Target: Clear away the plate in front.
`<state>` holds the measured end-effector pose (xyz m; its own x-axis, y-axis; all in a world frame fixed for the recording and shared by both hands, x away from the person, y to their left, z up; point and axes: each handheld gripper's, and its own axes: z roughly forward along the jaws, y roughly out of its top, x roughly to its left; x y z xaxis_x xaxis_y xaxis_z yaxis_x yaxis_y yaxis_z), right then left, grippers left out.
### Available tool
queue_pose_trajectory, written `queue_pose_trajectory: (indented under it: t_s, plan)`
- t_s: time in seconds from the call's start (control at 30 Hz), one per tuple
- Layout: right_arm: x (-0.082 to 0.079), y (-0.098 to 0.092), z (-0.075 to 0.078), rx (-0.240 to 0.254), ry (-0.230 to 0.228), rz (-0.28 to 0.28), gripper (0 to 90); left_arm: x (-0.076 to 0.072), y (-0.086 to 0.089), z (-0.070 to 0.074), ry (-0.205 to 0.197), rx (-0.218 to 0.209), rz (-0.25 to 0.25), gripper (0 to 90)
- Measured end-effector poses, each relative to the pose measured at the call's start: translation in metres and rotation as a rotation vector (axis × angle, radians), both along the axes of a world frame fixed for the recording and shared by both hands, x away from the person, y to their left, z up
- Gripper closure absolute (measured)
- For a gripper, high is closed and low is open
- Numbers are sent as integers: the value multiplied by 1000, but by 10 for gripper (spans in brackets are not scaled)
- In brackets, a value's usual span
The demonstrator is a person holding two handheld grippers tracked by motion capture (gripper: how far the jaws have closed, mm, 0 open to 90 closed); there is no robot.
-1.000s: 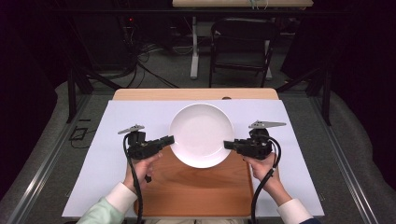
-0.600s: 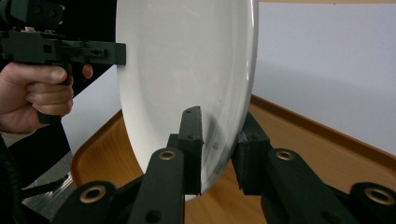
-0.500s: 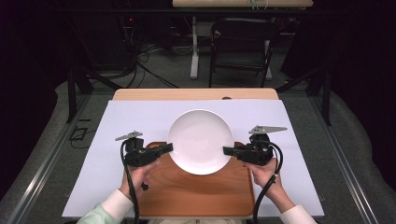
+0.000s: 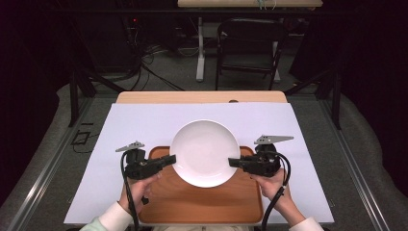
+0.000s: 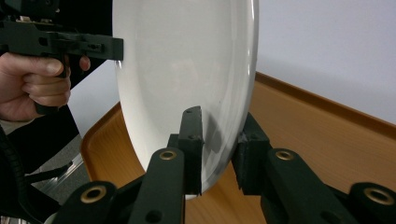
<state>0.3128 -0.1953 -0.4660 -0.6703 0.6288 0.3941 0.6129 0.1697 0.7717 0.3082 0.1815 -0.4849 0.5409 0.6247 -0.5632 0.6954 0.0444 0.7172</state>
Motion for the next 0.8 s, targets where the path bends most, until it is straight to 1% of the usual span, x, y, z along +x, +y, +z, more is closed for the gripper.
queue_pose_trajectory:
  t_s: [0.2,0.53,0.8]
  plan:
    - [-8,3,-1,-16,10,11,763,-6,3,-1,8,4,-7,835]
    - [-16,6,-3,-25,25,18,767,-15,6,-2,12,8,-22,836]
    - [-22,8,-4,-30,37,22,772,-21,7,-5,29,10,-34,835]
